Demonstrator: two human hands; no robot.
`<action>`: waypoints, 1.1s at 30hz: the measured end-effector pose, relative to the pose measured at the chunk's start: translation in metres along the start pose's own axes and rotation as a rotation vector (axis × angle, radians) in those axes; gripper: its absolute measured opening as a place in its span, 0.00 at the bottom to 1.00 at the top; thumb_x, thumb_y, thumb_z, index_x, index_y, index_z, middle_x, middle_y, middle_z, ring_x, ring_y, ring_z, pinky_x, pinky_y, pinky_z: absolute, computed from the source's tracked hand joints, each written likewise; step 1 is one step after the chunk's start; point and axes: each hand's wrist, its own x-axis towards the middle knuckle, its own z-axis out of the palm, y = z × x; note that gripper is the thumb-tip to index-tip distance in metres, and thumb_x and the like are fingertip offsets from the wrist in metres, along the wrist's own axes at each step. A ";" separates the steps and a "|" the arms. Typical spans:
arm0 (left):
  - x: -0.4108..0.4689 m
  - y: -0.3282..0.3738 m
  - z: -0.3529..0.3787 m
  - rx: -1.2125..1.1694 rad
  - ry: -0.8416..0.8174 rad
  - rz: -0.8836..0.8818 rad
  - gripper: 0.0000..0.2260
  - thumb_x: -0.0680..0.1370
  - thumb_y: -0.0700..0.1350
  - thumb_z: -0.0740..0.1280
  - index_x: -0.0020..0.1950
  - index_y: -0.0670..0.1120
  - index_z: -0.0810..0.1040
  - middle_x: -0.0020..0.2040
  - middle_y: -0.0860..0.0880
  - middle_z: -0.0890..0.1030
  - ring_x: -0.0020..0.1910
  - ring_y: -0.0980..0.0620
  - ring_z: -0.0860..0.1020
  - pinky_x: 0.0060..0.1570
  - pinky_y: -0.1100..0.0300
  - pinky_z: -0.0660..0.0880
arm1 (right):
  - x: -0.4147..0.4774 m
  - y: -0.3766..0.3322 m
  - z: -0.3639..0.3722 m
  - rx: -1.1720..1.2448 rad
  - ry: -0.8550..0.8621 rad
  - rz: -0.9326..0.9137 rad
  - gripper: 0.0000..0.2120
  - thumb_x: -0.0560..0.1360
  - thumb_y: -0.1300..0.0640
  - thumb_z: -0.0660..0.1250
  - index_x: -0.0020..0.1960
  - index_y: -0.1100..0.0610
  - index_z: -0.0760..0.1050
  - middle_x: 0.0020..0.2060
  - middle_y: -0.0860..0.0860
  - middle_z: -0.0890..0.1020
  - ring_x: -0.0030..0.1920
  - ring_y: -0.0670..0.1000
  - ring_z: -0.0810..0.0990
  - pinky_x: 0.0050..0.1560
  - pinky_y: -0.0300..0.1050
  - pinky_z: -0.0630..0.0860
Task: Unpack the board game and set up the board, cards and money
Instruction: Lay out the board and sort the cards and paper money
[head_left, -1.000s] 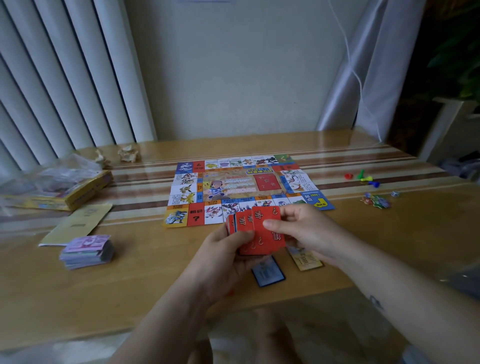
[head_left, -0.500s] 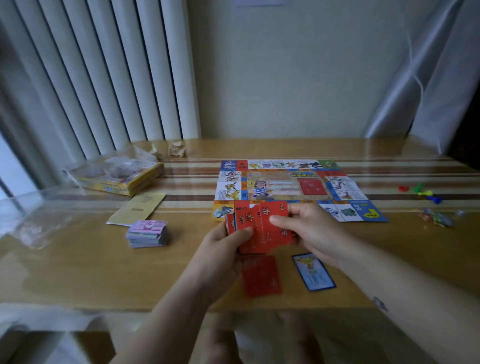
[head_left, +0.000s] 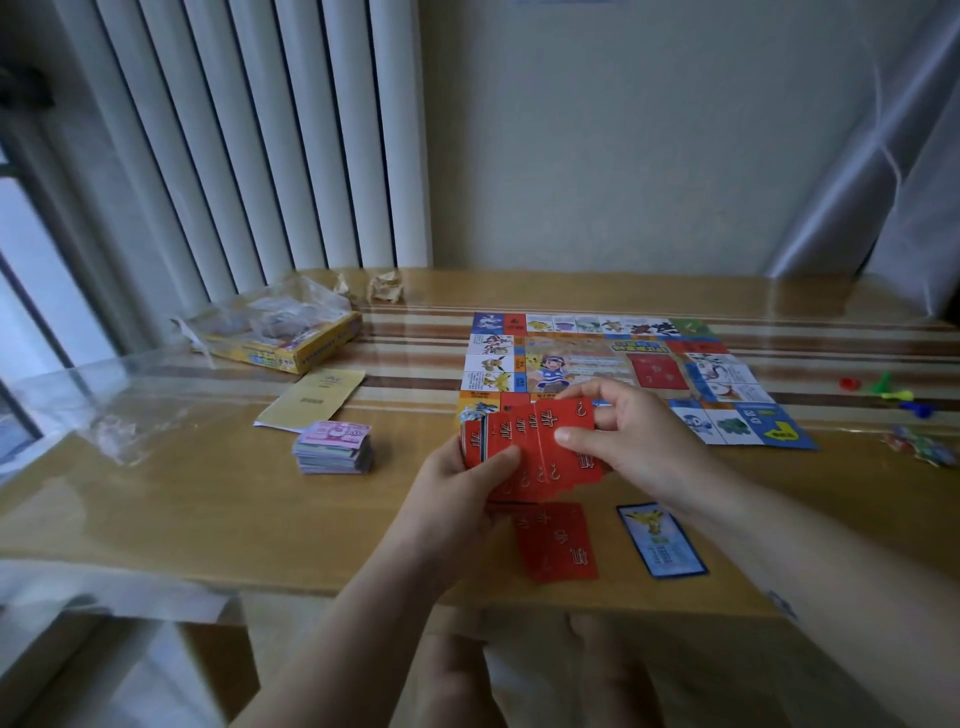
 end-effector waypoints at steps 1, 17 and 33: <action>0.000 0.000 0.000 0.010 0.007 0.008 0.07 0.77 0.37 0.64 0.55 0.42 0.76 0.47 0.43 0.85 0.46 0.48 0.83 0.45 0.56 0.80 | 0.000 0.000 0.000 0.007 0.000 0.005 0.10 0.75 0.62 0.69 0.51 0.49 0.74 0.38 0.50 0.86 0.39 0.50 0.85 0.44 0.49 0.82; 0.002 0.005 0.009 0.053 0.009 0.032 0.07 0.76 0.38 0.65 0.54 0.43 0.75 0.47 0.43 0.85 0.47 0.46 0.83 0.47 0.55 0.81 | -0.001 -0.001 -0.007 0.036 0.003 0.031 0.11 0.74 0.62 0.69 0.53 0.49 0.75 0.41 0.55 0.85 0.41 0.55 0.85 0.51 0.58 0.80; -0.002 0.001 0.009 0.031 0.055 0.048 0.06 0.79 0.40 0.63 0.54 0.45 0.76 0.46 0.44 0.85 0.47 0.47 0.83 0.46 0.55 0.79 | 0.000 0.004 -0.006 0.033 0.012 0.012 0.12 0.75 0.64 0.68 0.52 0.47 0.75 0.41 0.57 0.85 0.40 0.54 0.85 0.51 0.58 0.80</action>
